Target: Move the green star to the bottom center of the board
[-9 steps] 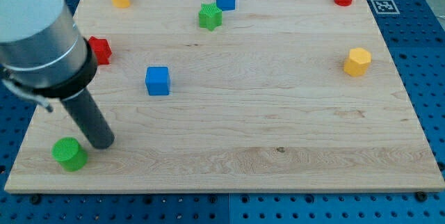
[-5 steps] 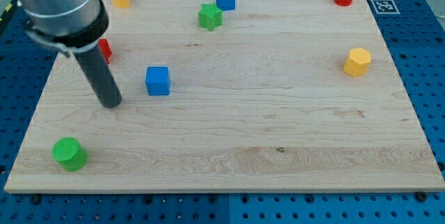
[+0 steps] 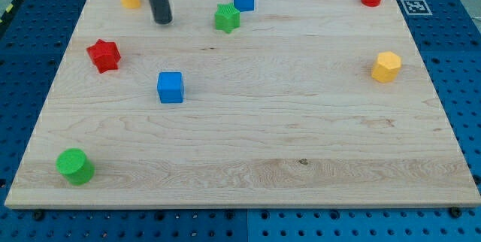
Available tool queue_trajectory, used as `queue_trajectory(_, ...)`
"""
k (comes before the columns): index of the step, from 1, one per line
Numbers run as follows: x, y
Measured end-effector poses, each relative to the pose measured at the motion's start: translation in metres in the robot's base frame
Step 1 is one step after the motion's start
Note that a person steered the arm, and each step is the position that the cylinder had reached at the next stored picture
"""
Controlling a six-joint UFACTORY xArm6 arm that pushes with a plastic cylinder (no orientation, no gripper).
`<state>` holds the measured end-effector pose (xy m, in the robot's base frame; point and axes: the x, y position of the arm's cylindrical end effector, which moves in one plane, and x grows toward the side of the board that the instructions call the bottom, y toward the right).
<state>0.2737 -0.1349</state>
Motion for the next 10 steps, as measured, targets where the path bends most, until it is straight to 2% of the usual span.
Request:
queue_trajectory(1, -0.024, 0.025)
queue_trajectory(4, -0.025, 0.077)
queue_trajectory(7, 0.016, 0.097)
queue_trajectory(10, 0.047, 0.179)
